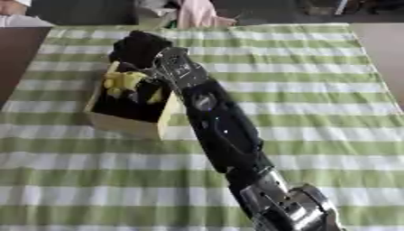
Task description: Pick up objects on the table and place them in the box.
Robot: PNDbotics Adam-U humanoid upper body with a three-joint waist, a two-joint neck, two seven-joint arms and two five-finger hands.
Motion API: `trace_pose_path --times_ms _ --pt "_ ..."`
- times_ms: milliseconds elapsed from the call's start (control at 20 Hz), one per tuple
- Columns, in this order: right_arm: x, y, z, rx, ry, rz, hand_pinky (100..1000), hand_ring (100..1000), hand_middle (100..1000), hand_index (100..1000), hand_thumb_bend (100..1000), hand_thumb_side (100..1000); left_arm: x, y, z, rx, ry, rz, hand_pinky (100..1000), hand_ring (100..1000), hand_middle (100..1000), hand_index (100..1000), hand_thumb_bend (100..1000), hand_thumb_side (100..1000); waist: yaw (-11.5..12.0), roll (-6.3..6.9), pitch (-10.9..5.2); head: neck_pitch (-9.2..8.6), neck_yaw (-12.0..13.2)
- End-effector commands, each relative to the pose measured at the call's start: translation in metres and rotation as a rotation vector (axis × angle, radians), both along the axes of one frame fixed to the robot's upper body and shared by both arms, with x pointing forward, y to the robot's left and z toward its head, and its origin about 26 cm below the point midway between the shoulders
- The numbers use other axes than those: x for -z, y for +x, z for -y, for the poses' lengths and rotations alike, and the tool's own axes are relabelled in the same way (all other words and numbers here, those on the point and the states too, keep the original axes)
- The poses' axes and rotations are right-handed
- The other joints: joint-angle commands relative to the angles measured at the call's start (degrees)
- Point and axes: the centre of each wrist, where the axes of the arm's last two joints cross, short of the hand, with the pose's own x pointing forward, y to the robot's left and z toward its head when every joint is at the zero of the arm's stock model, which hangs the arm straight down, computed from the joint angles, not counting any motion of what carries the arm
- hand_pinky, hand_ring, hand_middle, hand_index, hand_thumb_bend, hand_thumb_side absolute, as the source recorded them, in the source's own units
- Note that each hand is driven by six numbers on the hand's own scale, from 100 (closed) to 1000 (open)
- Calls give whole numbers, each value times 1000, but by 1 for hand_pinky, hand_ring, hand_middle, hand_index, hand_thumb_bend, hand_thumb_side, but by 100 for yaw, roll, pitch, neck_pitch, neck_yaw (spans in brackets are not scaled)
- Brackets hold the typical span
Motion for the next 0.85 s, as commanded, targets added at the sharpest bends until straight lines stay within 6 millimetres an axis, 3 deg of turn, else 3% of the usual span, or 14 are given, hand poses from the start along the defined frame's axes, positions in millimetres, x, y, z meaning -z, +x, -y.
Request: trace_pose_path --times_ms 50,150,200,250,550,850 --pt "-26 -4 2 -7 57 75 982 896 843 903 221 463 -7 -3 -1 0 7 25 483 970 850 698 100 744 -8 27 -134 3 5" --pt "-38 -6 6 -10 95 104 972 889 840 902 198 448 -7 -3 -2 -1 7 25 483 970 850 698 100 744 -15 24 -142 8 16" --pt "-45 -8 9 -11 115 118 963 885 837 901 100 471 -6 -3 -2 -1 7 25 483 970 850 697 100 745 -18 23 -145 11 22" --pt "-52 -9 13 -10 141 137 956 882 835 900 163 436 -6 -3 -2 -2 7 24 483 970 850 697 100 743 -21 22 -147 14 31" --pt "-93 -23 42 -20 329 271 866 850 812 885 100 393 -7 -3 -3 -7 6 28 484 969 849 698 100 742 -46 26 -147 55 79" --pt "-120 -41 80 -28 500 431 811 830 801 871 100 522 -7 -3 -4 -13 9 31 485 968 849 698 100 739 -92 30 -157 63 141"
